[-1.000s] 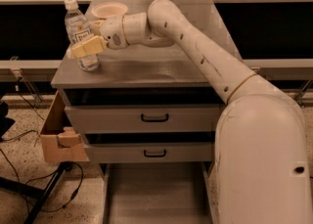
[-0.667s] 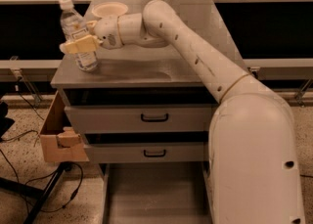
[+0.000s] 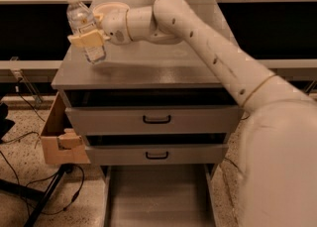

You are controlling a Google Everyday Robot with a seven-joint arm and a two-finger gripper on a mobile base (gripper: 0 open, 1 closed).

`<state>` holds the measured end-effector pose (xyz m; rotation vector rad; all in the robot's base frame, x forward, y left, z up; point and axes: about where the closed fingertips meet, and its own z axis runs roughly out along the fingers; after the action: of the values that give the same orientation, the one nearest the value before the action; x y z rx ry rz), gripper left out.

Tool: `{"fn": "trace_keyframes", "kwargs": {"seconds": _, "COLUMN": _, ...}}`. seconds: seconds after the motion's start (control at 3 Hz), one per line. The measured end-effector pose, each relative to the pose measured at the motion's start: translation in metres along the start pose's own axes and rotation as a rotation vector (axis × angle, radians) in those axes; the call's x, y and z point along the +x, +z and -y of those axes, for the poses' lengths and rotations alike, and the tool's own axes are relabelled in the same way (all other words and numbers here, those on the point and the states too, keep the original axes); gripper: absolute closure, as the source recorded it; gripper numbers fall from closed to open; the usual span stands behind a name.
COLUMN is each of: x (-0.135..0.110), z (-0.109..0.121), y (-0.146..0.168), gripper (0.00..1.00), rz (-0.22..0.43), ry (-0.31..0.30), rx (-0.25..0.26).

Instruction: Place blue plastic bottle into bottom drawer

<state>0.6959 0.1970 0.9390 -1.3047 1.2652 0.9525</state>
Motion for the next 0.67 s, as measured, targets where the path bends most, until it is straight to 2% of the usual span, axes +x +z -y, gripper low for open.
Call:
{"fn": "trace_keyframes", "kwargs": {"seconds": 0.33, "x": -0.036, "z": -0.027, "y": -0.049, "gripper": 1.0, "rz": -0.063, "ry": -0.051, "rx": 0.099}}
{"fn": "trace_keyframes", "kwargs": {"seconds": 0.67, "x": -0.058, "z": -0.066, "y": -0.106, "gripper": 1.0, "rz": -0.167, "ry": -0.097, "rx": 0.207}}
